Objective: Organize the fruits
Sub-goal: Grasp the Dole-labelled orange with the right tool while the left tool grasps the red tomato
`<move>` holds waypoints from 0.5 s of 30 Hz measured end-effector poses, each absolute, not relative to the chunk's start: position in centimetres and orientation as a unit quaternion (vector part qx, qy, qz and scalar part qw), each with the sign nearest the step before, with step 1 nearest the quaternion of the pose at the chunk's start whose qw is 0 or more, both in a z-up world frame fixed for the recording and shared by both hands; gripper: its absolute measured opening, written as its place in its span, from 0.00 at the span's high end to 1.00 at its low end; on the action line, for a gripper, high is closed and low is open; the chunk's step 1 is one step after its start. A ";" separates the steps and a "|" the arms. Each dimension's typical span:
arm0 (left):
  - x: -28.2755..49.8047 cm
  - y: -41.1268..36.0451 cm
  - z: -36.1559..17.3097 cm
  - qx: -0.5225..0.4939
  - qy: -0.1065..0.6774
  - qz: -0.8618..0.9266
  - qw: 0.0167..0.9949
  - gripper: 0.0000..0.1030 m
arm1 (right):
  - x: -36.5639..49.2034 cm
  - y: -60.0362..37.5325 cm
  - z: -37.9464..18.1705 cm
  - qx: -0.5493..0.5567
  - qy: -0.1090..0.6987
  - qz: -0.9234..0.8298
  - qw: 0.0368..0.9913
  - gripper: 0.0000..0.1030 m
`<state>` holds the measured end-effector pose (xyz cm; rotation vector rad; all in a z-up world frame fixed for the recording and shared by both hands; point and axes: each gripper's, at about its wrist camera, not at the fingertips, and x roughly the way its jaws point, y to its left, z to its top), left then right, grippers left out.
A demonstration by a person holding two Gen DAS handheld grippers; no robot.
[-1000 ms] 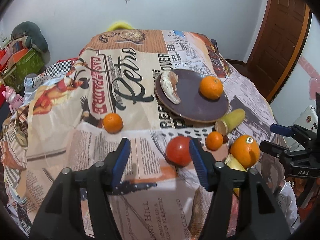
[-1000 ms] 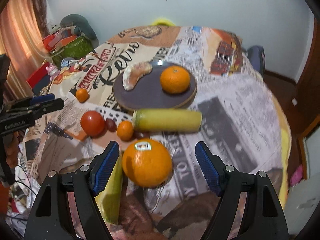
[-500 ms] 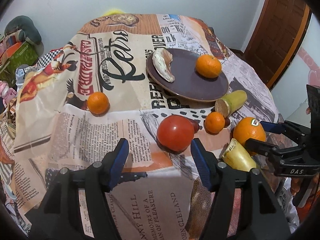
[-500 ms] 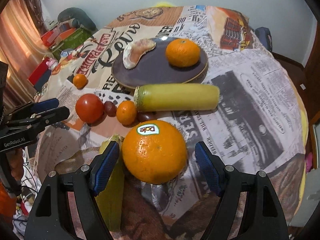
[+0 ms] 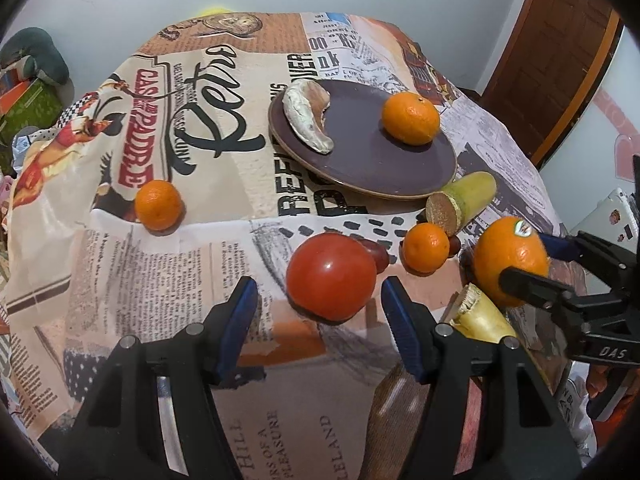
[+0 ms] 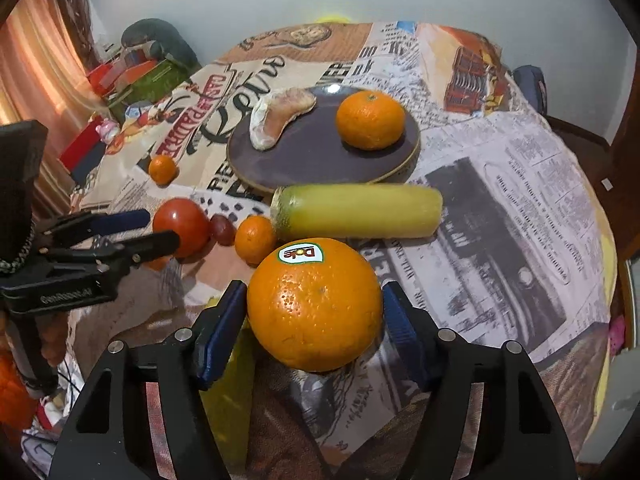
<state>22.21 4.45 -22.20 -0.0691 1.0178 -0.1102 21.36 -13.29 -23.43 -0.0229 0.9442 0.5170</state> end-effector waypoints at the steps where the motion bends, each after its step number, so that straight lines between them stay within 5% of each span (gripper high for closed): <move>1: 22.3 4.4 -22.3 -0.032 0.487 -0.052 0.871 0.38 | 21.4 -13.5 -23.2 -0.010 0.446 0.245 0.861 0.36; 5: 23.1 4.2 -22.8 -0.034 0.488 -0.054 0.871 0.40 | 21.6 -13.9 -22.6 -0.010 0.436 0.238 0.868 0.36; 8: 23.3 4.0 -23.0 -0.036 0.489 -0.061 0.869 0.51 | 21.8 -14.2 -22.1 -0.008 0.429 0.234 0.872 0.36; 15: 23.2 4.3 -22.6 -0.042 0.486 -0.058 0.871 0.53 | 22.2 -14.4 -21.1 -0.008 0.415 0.230 0.880 0.36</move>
